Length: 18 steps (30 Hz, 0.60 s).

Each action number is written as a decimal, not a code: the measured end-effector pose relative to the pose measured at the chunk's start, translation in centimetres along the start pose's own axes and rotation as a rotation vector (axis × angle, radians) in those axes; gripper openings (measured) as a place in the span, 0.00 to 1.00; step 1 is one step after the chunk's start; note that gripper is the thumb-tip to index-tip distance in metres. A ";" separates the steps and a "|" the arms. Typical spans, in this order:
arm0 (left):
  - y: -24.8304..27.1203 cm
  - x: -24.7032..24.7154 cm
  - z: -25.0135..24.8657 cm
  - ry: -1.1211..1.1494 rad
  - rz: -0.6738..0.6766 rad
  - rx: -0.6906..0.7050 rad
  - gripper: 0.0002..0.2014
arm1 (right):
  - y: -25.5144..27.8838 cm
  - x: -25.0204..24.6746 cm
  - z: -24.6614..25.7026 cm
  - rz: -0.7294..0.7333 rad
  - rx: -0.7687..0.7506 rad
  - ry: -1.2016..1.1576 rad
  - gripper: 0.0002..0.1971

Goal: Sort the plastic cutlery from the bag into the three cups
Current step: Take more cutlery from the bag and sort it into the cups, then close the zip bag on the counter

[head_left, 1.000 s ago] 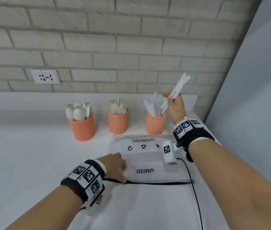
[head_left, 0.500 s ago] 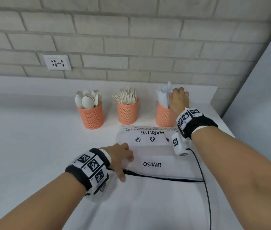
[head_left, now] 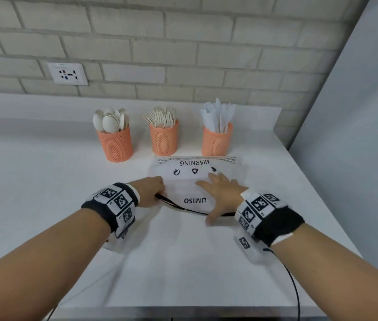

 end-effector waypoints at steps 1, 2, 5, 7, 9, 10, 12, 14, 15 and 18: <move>0.4 -0.3 0.6 0.043 -0.006 -0.008 0.13 | 0.3 0.7 -0.4 0.023 0.021 0.017 0.52; 0.9 -0.7 1.1 0.106 -0.028 -0.017 0.11 | 0.5 1.1 -0.9 0.028 0.036 0.020 0.50; 2.7 -1.4 2.9 0.391 -0.139 -0.058 0.13 | 0.5 1.2 -2.0 0.003 0.010 -0.081 0.29; 3.8 -1.3 4.0 0.664 -0.247 -0.127 0.13 | 0.6 0.4 -2.8 -0.026 -0.037 -0.190 0.13; 4.2 -1.0 4.9 0.854 -0.328 -0.216 0.13 | 0.3 -0.8 -3.9 -0.013 -0.068 -0.296 0.09; 4.1 -0.8 5.3 0.865 -0.351 -0.264 0.13 | 0.1 -1.3 -4.2 0.002 -0.064 -0.367 0.07; 3.6 -0.8 5.8 0.739 -0.388 -0.355 0.13 | -0.9 -1.7 -4.8 0.025 -0.012 -0.533 0.13; 2.9 -0.7 5.8 0.549 -0.380 -0.441 0.12 | -2.2 -1.5 -4.8 0.007 0.061 -0.642 0.32; 2.5 -0.6 5.6 0.466 -0.352 -0.474 0.13 | -2.8 -1.2 -4.5 0.001 0.076 -0.668 0.40; 1.3 -0.2 4.9 0.289 -0.252 -0.517 0.18 | -4.3 -0.2 -3.9 0.021 0.092 -0.565 0.46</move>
Point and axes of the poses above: each hand's wrist, its own y-axis away from the middle knuckle, its own x-axis out of the palm, z = x × y, the point moved 3 cm from there along -y, towards the middle knuckle, and after that the axes turned 13 degrees about x, right-handed, at the moved point
